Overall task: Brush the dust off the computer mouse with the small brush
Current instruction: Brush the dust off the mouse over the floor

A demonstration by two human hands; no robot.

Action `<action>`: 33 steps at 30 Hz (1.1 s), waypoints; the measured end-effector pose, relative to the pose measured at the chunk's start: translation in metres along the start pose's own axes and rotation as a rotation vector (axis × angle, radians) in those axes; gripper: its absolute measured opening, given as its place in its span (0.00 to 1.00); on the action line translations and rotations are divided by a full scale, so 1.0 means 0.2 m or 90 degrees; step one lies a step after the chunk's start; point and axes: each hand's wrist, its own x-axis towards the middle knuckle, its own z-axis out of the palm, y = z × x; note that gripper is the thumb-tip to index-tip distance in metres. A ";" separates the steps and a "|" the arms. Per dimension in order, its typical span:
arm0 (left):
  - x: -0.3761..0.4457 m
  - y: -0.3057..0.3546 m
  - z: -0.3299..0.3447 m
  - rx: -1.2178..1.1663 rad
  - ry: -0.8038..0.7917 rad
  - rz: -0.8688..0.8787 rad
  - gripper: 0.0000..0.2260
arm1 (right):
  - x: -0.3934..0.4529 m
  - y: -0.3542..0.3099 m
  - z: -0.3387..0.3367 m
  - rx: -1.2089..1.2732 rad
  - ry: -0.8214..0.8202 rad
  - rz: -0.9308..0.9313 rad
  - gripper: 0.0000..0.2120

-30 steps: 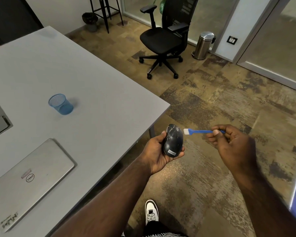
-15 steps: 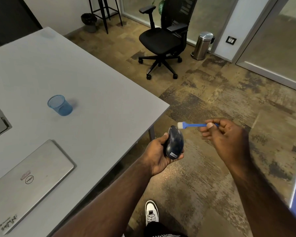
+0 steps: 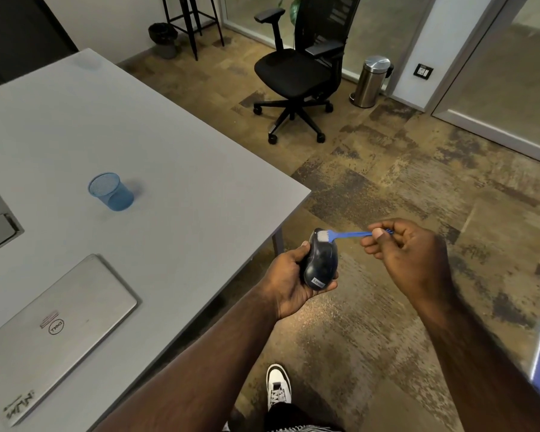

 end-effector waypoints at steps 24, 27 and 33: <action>0.00 0.00 0.00 0.000 0.012 0.013 0.18 | 0.02 0.00 -0.12 -0.080 -0.144 -0.179 0.12; 0.00 0.00 0.00 -0.025 0.024 0.018 0.16 | 0.00 0.00 -0.17 -0.046 -0.199 -0.264 0.16; -0.01 0.02 0.04 -0.024 0.005 0.014 0.16 | -0.01 0.00 -0.15 -0.070 -0.057 -0.263 0.12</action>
